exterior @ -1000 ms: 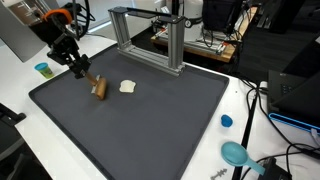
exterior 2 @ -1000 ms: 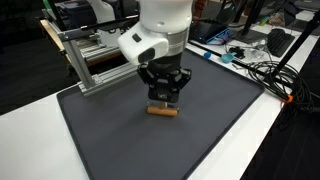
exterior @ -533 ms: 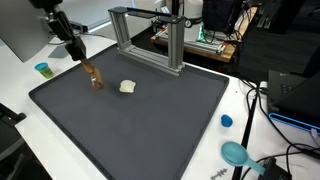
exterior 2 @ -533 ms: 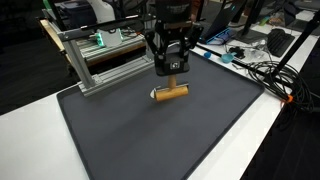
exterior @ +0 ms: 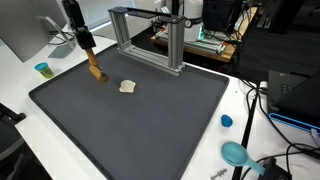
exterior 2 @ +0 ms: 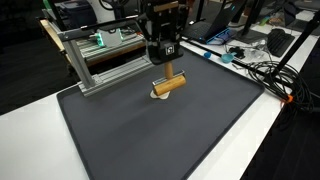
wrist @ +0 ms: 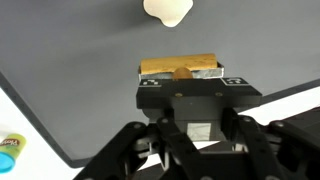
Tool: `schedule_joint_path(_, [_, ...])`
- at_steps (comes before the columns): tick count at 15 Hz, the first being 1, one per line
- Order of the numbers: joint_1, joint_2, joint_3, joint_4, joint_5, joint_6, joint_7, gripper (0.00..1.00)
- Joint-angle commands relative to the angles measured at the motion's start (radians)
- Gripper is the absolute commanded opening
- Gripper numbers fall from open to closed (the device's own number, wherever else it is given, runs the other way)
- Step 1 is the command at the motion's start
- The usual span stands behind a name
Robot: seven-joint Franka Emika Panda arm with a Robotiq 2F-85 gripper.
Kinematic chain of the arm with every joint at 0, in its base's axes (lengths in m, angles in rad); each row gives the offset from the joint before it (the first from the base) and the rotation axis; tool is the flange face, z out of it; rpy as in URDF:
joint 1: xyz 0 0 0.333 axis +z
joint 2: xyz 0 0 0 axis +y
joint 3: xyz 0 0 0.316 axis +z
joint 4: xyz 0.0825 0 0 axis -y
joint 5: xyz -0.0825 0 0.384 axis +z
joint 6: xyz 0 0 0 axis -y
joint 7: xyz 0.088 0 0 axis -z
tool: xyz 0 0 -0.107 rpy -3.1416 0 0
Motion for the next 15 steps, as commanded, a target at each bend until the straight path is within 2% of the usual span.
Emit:
schedule_joint_path(1, [-0.028,-0.174,0.019,-0.247,0.032,0.142,-0.066,0.21])
schedule_joint_path(3, [-0.032,-0.241,0.018,-0.354,0.059,0.2,-0.082,0.21])
schedule_joint_path(4, [-0.026,-0.128,0.012,-0.209,0.02,0.134,-0.045,0.46])
schedule_joint_path(6, [-0.026,-0.181,0.01,-0.291,0.027,0.168,-0.055,0.46])
schedule_joint_path(7, [-0.01,-0.186,0.017,-0.311,-0.01,0.181,-0.021,0.21])
schedule_joint_path(8, [0.009,-0.231,0.02,-0.358,-0.097,0.219,0.044,0.21])
schedule_joint_path(11, [0.05,-0.379,0.038,-0.497,-0.276,0.212,0.184,0.21])
schedule_joint_path(14, [0.065,-0.5,0.087,-0.602,-0.379,0.175,0.296,0.21])
schedule_joint_path(15, [0.065,-0.554,0.105,-0.646,-0.376,0.164,0.315,0.21])
